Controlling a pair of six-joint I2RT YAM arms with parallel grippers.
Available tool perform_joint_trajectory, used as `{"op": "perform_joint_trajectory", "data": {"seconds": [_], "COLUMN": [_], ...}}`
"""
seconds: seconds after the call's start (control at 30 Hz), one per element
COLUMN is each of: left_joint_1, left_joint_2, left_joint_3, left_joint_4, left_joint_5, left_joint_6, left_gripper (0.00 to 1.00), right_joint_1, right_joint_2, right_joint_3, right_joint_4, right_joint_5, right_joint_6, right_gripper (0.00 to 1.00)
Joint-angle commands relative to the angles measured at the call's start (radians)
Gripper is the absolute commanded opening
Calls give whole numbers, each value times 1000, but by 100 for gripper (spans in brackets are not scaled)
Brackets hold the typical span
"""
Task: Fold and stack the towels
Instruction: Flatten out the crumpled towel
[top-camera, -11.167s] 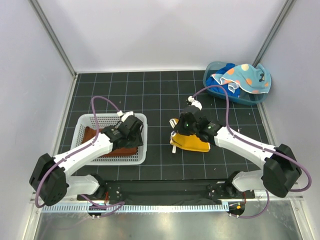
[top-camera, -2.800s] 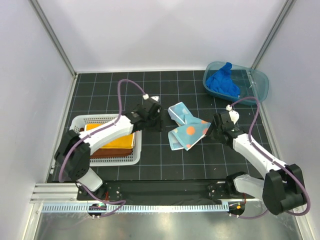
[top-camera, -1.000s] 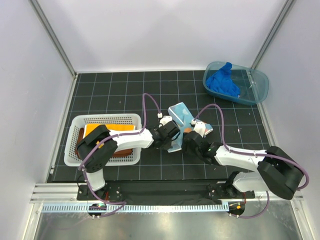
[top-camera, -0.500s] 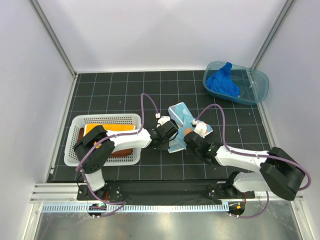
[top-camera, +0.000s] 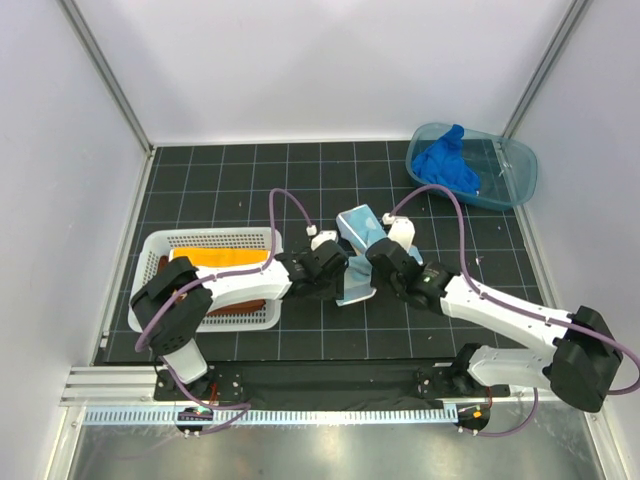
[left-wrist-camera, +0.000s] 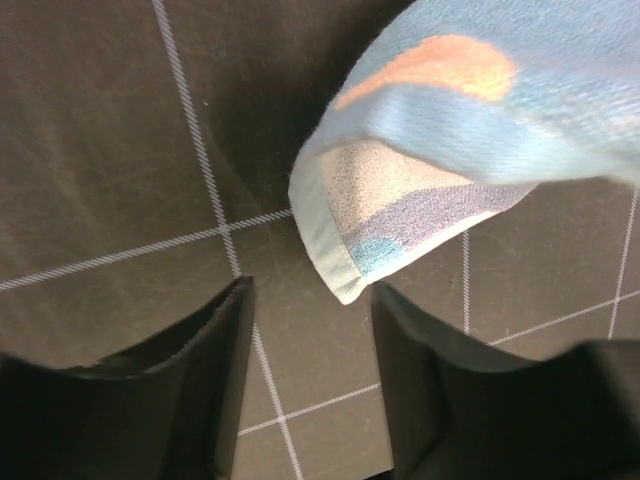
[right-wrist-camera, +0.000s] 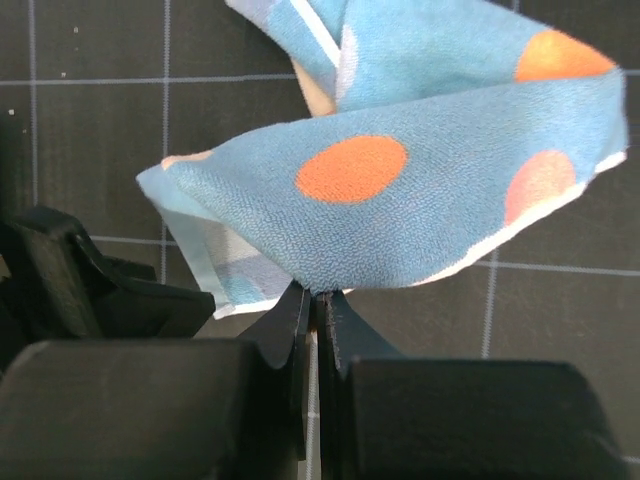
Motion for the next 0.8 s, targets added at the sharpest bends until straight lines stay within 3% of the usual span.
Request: {"op": "perform_joint_trajectory", "data": {"seconds": [0.0, 0.43, 0.67, 0.77], "left_joint_1": [1, 1, 1, 1], "left_joint_2": [-22, 58, 69, 61], "left_joint_3": [-34, -46, -66, -69], "left_joint_4": [104, 287, 333, 334], "left_joint_5": [20, 20, -26, -14], "left_joint_6": [-25, 18, 52, 49], "left_gripper": [57, 56, 48, 36], "right_joint_1": [-19, -156, -182, -192], "right_joint_2": [8, -4, -26, -30], "right_joint_3": [96, 121, 96, 92], "right_joint_4": [-67, -70, -68, -67], "right_joint_5": [60, -33, -47, -56], "right_joint_6": [-40, -83, -82, -82], "right_gripper": [2, 1, 1, 1]}}
